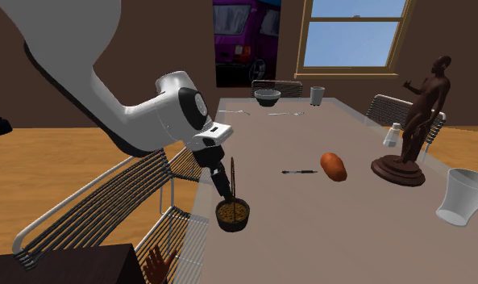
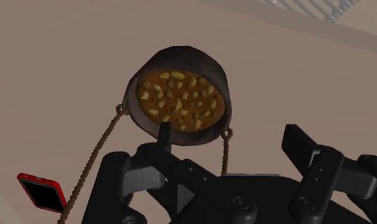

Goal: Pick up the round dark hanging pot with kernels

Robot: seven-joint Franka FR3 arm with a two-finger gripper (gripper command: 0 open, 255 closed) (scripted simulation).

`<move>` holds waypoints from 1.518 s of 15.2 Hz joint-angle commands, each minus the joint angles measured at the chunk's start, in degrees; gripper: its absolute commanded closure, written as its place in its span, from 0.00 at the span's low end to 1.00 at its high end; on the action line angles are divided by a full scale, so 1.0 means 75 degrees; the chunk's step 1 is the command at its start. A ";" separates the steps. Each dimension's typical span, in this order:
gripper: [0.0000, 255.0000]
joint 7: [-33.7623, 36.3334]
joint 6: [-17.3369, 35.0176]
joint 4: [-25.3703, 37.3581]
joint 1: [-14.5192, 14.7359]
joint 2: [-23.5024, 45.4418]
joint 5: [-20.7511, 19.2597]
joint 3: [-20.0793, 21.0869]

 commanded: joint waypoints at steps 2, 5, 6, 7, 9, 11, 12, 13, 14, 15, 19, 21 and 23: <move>1.00 0.0078 0.0013 0.0042 0.0047 0.0090 -0.0096 -0.0052; 1.00 0.0084 0.0014 0.0040 0.0050 0.0089 -0.0099 -0.0052; 1.00 0.0083 0.0013 0.0039 0.0050 0.0089 -0.0098 -0.0052; 1.00 0.0084 0.0013 0.0041 0.0050 0.0090 -0.0099 -0.0052; 1.00 0.0085 0.0014 0.0041 0.0051 0.0092 -0.0102 -0.0054; 1.00 0.0072 0.0011 0.0053 0.0047 0.0098 -0.0096 -0.0054; 1.00 -0.0019 -0.0013 0.0024 0.0002 0.0007 0.0013 0.0004; 1.00 -0.0110 -0.0039 -0.0003 -0.0045 -0.0083 0.0123 0.0063; 1.00 -0.0203 -0.0065 -0.0028 -0.0091 -0.0173 0.0234 0.0123; 1.00 -0.0296 -0.0091 -0.0052 -0.0138 -0.0264 0.0346 0.0182; 1.00 -0.0676 -0.0201 -0.0133 -0.0325 -0.0621 0.0803 0.0420; 1.00 -0.0870 -0.0260 -0.0164 -0.0418 -0.0799 0.1038 0.0537; 1.00 -0.1067 -0.0321 -0.0188 -0.0510 -0.0976 0.1276 0.0653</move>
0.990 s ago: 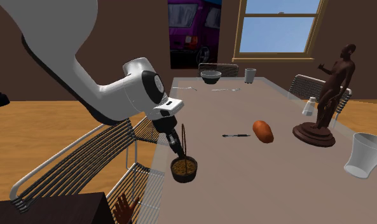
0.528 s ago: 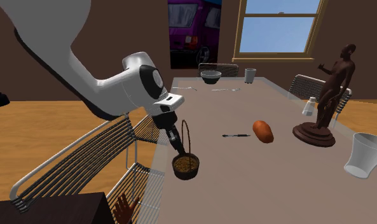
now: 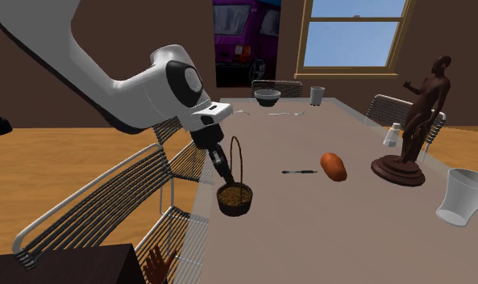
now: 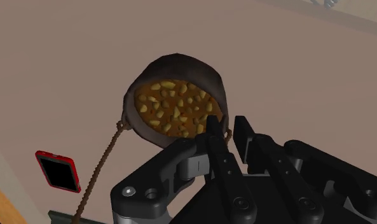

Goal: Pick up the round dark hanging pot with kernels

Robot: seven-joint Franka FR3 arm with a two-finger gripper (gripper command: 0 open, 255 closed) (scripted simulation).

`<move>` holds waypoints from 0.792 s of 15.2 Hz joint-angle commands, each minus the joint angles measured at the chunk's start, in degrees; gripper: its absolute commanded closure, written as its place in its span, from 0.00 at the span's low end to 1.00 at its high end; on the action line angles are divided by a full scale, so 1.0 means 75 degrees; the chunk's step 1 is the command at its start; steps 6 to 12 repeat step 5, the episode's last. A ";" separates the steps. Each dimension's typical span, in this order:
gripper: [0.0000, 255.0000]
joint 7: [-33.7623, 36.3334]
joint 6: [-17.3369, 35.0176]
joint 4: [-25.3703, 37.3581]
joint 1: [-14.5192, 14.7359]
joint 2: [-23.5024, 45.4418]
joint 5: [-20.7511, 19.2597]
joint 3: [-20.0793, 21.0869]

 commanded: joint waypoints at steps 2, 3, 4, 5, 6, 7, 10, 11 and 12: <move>1.00 -0.0320 -0.0108 -0.0005 -0.0137 -0.0257 0.0376 0.0175; 1.00 -0.0420 -0.0141 -0.0012 -0.0182 -0.0344 0.0497 0.0231; 1.00 -0.0436 -0.0146 -0.0012 -0.0189 -0.0358 0.0516 0.0240; 1.00 -0.0436 -0.0146 -0.0013 -0.0189 -0.0358 0.0516 0.0240; 1.00 -0.0436 -0.0146 -0.0013 -0.0189 -0.0358 0.0516 0.0240; 1.00 -0.0436 -0.0146 -0.0013 -0.0189 -0.0358 0.0516 0.0240; 1.00 -0.0436 -0.0146 -0.0013 -0.0189 -0.0358 0.0516 0.0240; 1.00 -0.0436 -0.0146 -0.0013 -0.0189 -0.0358 0.0516 0.0240; 1.00 -0.0436 -0.0146 -0.0013 -0.0189 -0.0358 0.0516 0.0240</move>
